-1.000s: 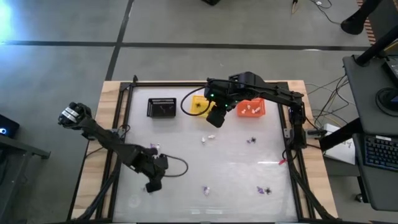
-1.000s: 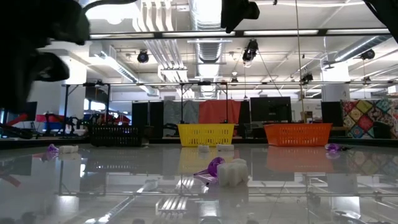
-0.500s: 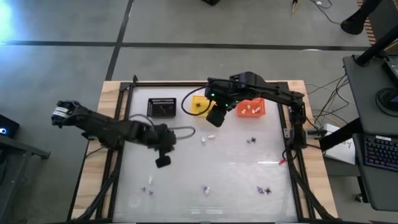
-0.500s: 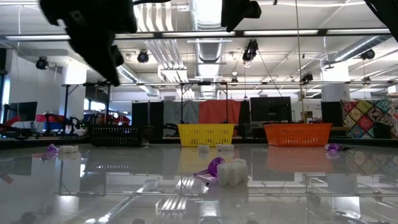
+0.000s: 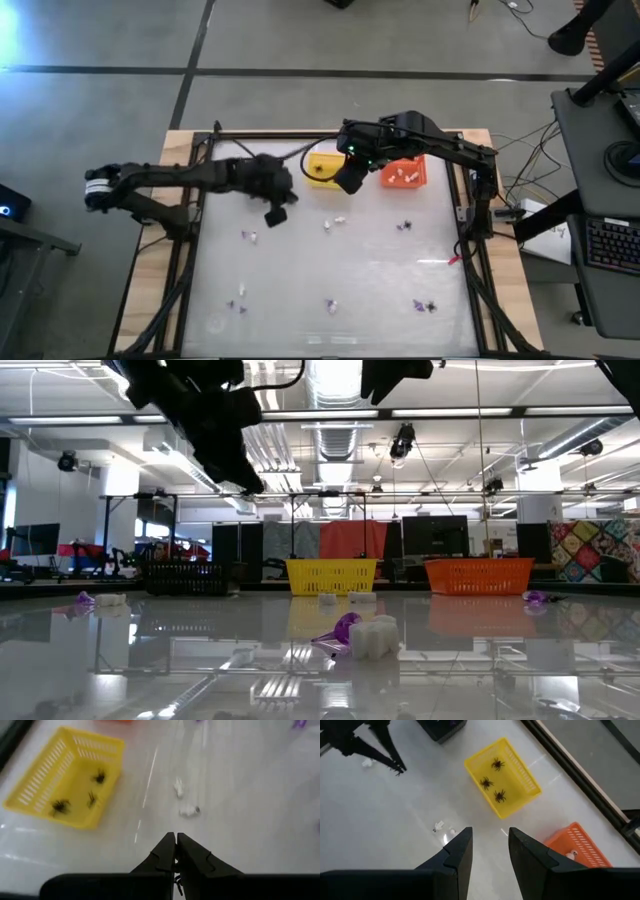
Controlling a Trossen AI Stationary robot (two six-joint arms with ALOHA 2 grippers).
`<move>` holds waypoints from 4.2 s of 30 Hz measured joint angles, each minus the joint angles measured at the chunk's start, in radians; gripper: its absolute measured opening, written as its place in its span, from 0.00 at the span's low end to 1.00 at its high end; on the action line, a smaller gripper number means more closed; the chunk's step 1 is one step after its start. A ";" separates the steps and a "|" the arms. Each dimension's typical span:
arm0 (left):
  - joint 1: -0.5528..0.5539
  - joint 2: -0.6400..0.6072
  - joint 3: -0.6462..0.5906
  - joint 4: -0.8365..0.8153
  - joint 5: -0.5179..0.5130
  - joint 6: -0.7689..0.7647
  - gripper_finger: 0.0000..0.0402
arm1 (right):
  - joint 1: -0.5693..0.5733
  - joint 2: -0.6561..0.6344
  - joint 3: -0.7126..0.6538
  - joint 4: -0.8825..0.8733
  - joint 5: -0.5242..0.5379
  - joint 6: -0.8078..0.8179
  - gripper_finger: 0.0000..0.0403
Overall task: Sort Halloween decoration
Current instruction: Put the black spider toy into the yellow bin, then put the white skeleton toy into the orange bin
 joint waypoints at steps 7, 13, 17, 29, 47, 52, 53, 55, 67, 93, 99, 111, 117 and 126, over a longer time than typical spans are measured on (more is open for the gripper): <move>0.165 0.031 0.000 0.144 0.153 0.064 0.00 | 0.000 0.000 0.000 0.000 0.059 0.026 0.29; 0.278 0.117 0.000 0.302 0.307 0.055 0.00 | 0.000 0.000 0.000 0.000 0.142 0.025 0.29; 0.320 0.204 0.000 0.379 0.348 0.038 0.00 | 0.000 0.000 0.000 0.000 0.198 0.014 0.29; 0.380 0.465 0.229 0.367 0.427 0.042 0.00 | -0.033 0.000 -0.001 0.000 0.262 0.012 0.29; 0.427 0.521 0.312 0.261 0.450 0.129 0.06 | -0.040 0.000 -0.002 0.000 0.262 -0.093 0.29; 0.427 0.521 0.339 0.214 0.449 0.129 0.16 | -0.042 -0.001 -0.002 0.000 0.261 -0.120 0.29; 0.428 0.521 0.352 0.188 0.448 0.129 0.18 | -0.042 -0.001 -0.002 0.000 0.262 -0.127 0.29; 0.430 0.519 0.385 0.119 0.447 0.149 0.21 | -0.042 -0.001 -0.002 0.000 0.262 -0.144 0.29; 0.428 0.407 0.461 -0.315 0.440 0.312 0.23 | -0.047 -0.031 -0.219 0.000 0.260 -0.134 0.29; 0.421 -0.273 0.174 -0.485 0.392 0.251 0.23 | -0.017 -0.050 -0.620 0.219 -0.078 -0.116 0.27; 0.422 -0.331 0.157 -0.499 0.391 0.248 0.23 | -0.017 -0.049 -0.671 0.410 -0.168 -0.276 0.23; 0.422 -0.344 0.156 -0.555 0.391 0.248 0.23 | -0.018 -0.049 -0.741 0.601 -0.249 -0.326 0.31; 0.422 -0.344 0.156 -0.558 0.391 0.240 0.23 | -0.010 -0.047 -0.871 0.750 -0.423 -0.469 0.34; 0.421 -0.344 0.156 -0.562 0.391 0.232 0.23 | -0.011 -0.047 -1.022 0.953 -0.422 -0.470 0.34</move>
